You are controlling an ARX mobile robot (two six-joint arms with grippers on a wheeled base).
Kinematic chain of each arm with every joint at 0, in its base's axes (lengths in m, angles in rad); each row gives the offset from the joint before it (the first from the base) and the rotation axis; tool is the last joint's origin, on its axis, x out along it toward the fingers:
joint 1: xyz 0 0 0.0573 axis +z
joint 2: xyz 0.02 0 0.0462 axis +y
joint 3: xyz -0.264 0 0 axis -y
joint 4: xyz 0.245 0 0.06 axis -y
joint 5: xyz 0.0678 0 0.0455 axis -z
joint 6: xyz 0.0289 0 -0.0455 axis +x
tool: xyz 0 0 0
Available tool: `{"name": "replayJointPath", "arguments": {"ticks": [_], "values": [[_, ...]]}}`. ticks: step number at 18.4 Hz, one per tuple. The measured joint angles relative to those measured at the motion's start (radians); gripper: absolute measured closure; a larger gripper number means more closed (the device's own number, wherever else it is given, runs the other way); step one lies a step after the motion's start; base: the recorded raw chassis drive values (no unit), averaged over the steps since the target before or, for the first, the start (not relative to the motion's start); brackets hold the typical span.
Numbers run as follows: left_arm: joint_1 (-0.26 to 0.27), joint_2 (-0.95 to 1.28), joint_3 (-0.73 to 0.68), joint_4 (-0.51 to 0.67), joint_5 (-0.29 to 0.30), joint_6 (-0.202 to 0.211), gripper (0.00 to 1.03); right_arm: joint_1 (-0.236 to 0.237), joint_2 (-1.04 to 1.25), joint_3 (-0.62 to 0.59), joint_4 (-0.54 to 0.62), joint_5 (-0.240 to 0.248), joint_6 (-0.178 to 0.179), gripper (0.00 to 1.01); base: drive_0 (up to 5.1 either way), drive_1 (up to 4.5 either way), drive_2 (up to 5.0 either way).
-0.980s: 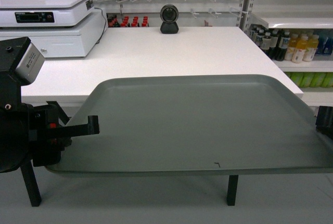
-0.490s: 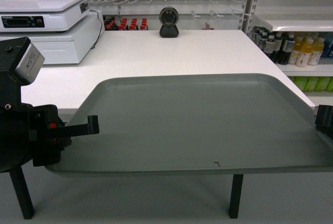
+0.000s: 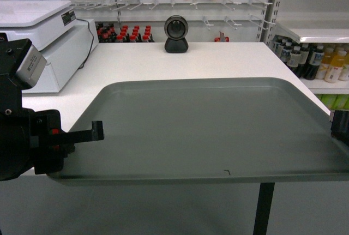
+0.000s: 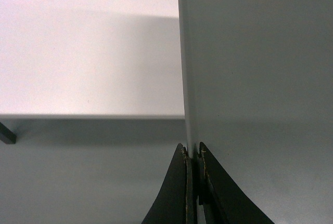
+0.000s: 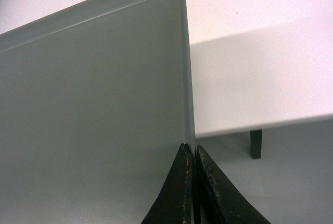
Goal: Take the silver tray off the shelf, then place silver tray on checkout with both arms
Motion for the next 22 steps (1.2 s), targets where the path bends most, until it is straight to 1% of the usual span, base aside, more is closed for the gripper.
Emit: {"name": "replayJointPath", "arguments": {"ticks": [10,11,17,18,19,20,22], "values": [[0.0,-0.001,0.0,0.003,-0.001,0.0,1.0,0.0,0.0,0.0,0.004,0.0,0.0,0.98,0.0,4.1,-4.2],[0.0,-0.001,0.0,0.0,-0.001,0.0,1.0,0.0,-0.002,0.0,0.006,0.0,0.0,0.98,-2.9,4.95,-2.1],[0.001,0.0,0.001,0.003,0.001,0.0,1.0,0.0,0.003,0.0,0.005,-0.001,0.0,0.98,0.0,0.0,0.0],[0.0,0.002,0.0,0.004,-0.01,0.001,1.0,0.0,0.003,0.0,0.004,-0.001,0.0,0.98,0.0,0.0,0.0],[-0.051,0.096,0.058,0.093,-0.259,0.039,1.0,-0.008,0.066,0.021,0.16,-0.093,-0.031,0.98,0.0,0.0,0.0],[-0.05,0.154,0.117,0.108,-0.298,0.074,1.0,-0.008,0.119,0.066,0.208,-0.11,-0.046,0.98,0.0,0.0,0.0],[-0.024,0.272,0.244,0.131,-0.298,0.132,0.99,-0.007,0.245,0.18,0.253,-0.103,-0.066,0.98,0.0,0.0,0.0]]}}
